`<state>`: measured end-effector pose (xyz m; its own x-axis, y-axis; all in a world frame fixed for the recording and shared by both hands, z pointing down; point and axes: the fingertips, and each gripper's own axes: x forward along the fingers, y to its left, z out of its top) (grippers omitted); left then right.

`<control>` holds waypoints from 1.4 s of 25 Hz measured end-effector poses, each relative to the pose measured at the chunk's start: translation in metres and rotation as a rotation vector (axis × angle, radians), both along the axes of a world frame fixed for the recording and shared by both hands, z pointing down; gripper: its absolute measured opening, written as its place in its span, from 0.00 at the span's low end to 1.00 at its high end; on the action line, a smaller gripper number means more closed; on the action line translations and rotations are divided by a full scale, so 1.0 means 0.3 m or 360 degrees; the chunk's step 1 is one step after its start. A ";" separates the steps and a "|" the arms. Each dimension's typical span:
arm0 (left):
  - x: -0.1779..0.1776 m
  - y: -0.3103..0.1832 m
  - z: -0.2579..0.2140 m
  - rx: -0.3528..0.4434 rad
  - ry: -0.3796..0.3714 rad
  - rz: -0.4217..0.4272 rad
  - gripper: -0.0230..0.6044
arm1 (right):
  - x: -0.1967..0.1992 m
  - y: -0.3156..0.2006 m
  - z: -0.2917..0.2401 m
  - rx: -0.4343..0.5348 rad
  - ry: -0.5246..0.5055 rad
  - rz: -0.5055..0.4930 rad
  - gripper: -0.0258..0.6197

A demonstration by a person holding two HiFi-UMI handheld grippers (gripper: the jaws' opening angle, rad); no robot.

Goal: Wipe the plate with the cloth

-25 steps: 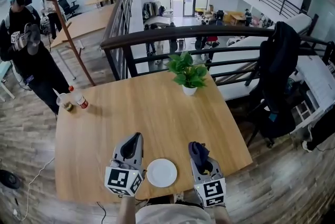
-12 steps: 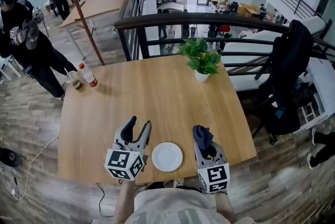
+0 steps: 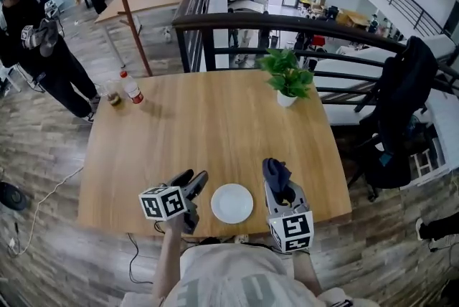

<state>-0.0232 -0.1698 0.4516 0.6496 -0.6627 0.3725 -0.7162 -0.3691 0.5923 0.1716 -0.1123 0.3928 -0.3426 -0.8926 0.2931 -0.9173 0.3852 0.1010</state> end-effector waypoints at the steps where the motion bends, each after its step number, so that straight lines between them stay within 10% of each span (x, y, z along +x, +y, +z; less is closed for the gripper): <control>1: 0.001 0.005 0.037 -0.0050 0.0013 0.0017 0.40 | 0.002 -0.005 -0.007 0.0016 -0.0001 0.0000 0.13; 16: 0.028 0.206 0.467 -0.0747 0.0014 0.0036 0.40 | 0.006 0.028 0.064 -0.0153 0.0074 -0.0029 0.13; 28: 0.128 0.212 0.518 -0.0923 0.0212 0.0149 0.39 | -0.023 -0.013 0.091 -0.0199 0.0070 -0.0043 0.13; 35: 0.120 0.206 0.554 -0.0928 0.0042 0.0168 0.21 | -0.057 -0.018 0.143 -0.0258 0.0142 -0.0107 0.13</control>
